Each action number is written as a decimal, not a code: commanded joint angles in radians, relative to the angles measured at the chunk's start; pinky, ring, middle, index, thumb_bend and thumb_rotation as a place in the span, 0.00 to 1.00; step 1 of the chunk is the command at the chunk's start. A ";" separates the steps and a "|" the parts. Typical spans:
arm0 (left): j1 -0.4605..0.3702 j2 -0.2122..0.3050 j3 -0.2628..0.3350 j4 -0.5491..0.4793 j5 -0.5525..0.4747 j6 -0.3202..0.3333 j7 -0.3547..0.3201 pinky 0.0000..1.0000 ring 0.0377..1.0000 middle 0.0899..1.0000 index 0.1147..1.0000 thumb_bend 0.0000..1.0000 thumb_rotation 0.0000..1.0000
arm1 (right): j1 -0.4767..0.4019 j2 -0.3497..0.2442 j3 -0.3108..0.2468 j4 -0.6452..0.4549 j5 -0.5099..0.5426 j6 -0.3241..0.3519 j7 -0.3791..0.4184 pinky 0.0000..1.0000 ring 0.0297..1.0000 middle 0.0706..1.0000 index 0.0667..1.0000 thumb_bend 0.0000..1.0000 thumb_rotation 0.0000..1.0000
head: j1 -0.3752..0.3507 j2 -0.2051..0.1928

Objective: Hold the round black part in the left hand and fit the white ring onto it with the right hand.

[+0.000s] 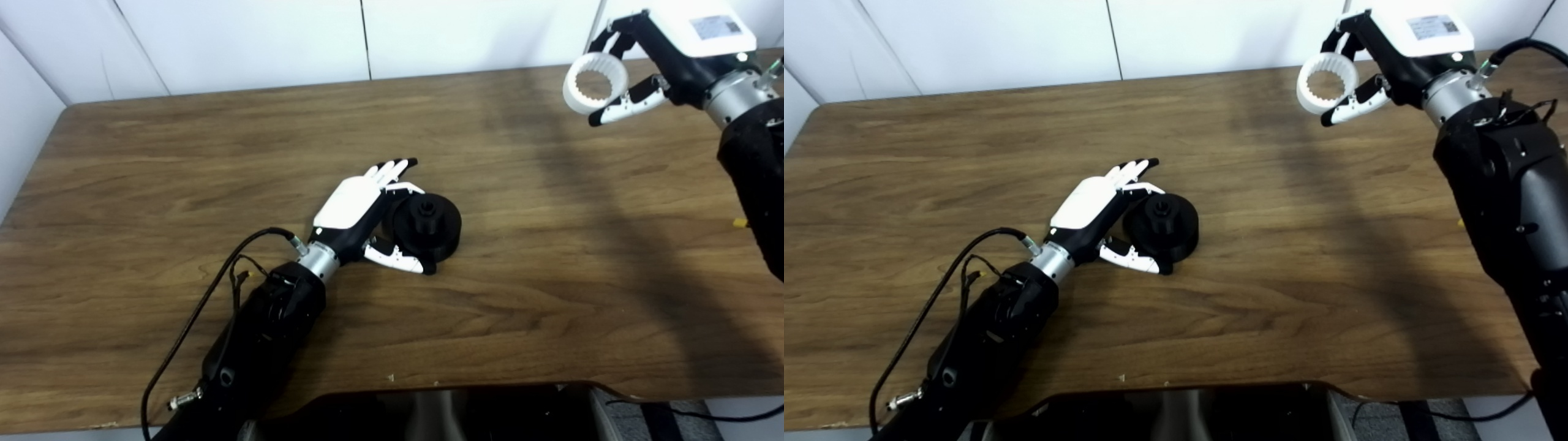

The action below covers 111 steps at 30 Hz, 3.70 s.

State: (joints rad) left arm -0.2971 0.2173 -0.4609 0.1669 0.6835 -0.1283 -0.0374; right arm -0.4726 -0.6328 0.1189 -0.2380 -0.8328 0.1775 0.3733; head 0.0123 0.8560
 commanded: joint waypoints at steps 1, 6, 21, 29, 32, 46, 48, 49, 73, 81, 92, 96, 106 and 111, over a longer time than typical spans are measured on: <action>-0.012 -0.011 -0.023 0.020 0.046 0.014 -0.014 1.00 1.00 1.00 0.63 1.00 0.39 | -0.035 -0.009 -0.022 -0.030 0.010 -0.028 -0.033 0.95 0.63 0.48 0.55 0.82 0.22 | -0.005 0.001; -0.010 -0.010 -0.022 0.018 0.044 0.017 -0.018 1.00 1.00 1.00 0.63 1.00 0.38 | -0.028 -0.002 -0.022 -0.033 0.028 -0.054 -0.044 0.93 0.61 0.46 0.55 0.82 0.24 | -0.012 -0.001; -0.018 -0.011 -0.022 0.032 0.046 0.003 -0.002 1.00 1.00 1.00 0.63 1.00 0.39 | 0.008 0.052 0.004 -0.124 0.048 -0.061 -0.011 0.91 0.60 0.46 0.46 0.53 0.16 | -0.016 0.001; -0.020 -0.013 -0.020 0.034 0.040 0.001 -0.001 1.00 1.00 1.00 0.62 1.00 0.38 | 0.025 0.086 0.019 -0.161 0.050 -0.067 0.011 0.90 0.60 0.45 0.45 0.52 0.16 | -0.018 0.000; -0.019 -0.011 -0.022 0.028 0.045 0.006 -0.004 1.00 1.00 1.00 0.63 1.00 0.38 | 0.032 0.098 0.025 -0.177 0.047 -0.068 0.022 0.89 0.60 0.46 0.45 0.52 0.16 | -0.021 0.000; -0.020 -0.012 -0.021 0.027 0.041 0.008 -0.006 1.00 1.00 1.00 0.63 1.00 0.39 | 0.072 0.164 0.056 -0.232 0.041 -0.067 0.063 0.92 0.62 0.48 0.45 0.52 0.16 | -0.023 0.001; -0.019 -0.012 -0.022 0.026 0.041 0.007 -0.005 1.00 1.00 1.00 0.63 1.00 0.38 | 0.081 0.175 0.063 -0.231 0.040 -0.074 0.063 0.92 0.62 0.48 0.45 0.52 0.16 | -0.023 0.001; -0.019 -0.012 -0.022 0.026 0.042 0.006 -0.005 1.00 1.00 1.00 0.63 1.00 0.38 | 0.083 0.179 0.065 -0.231 0.039 -0.076 0.064 0.92 0.62 0.48 0.45 0.52 0.16 | -0.023 0.001; -0.018 -0.017 -0.025 0.025 0.044 0.014 -0.010 1.00 1.00 1.00 0.63 1.00 0.38 | 0.101 0.266 0.134 -0.208 -0.002 -0.104 0.055 0.88 0.60 0.44 0.45 0.52 0.16 | -0.022 0.005; -0.021 -0.020 -0.027 0.027 0.046 0.018 -0.010 1.00 1.00 1.00 0.63 1.00 0.37 | 0.087 0.295 0.149 -0.196 -0.028 -0.088 0.072 0.91 0.62 0.44 0.45 0.52 0.16 | -0.025 0.005; -0.020 -0.022 -0.028 0.023 0.046 0.019 -0.011 1.00 1.00 1.00 0.63 1.00 0.38 | 0.073 0.323 0.167 -0.174 -0.041 -0.091 0.083 0.91 0.63 0.46 0.45 0.52 0.16 | -0.021 0.007; -0.019 -0.022 -0.028 0.025 0.046 0.016 -0.007 1.00 1.00 1.00 0.63 1.00 0.39 | 0.077 0.329 0.177 -0.156 -0.041 -0.103 0.075 0.90 0.63 0.47 0.45 0.52 0.16 | -0.021 0.008; -0.019 -0.023 -0.028 0.021 0.046 0.020 -0.010 1.00 1.00 1.00 0.63 1.00 0.38 | 0.080 0.338 0.205 -0.110 -0.051 -0.106 0.070 0.91 0.64 0.48 0.45 0.52 0.16 | -0.016 0.009; -0.020 -0.021 -0.028 0.017 0.045 0.025 -0.015 1.00 1.00 1.00 0.63 1.00 0.38 | 0.087 0.339 0.216 -0.089 -0.053 -0.119 0.057 0.90 0.63 0.48 0.45 0.52 0.16 | -0.013 0.013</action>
State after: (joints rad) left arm -0.3038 0.2013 -0.4660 0.1805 0.6841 -0.1205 -0.0237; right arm -0.3551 -0.2972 0.3408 -0.3206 -0.8849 0.0888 0.4675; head -0.0015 0.8682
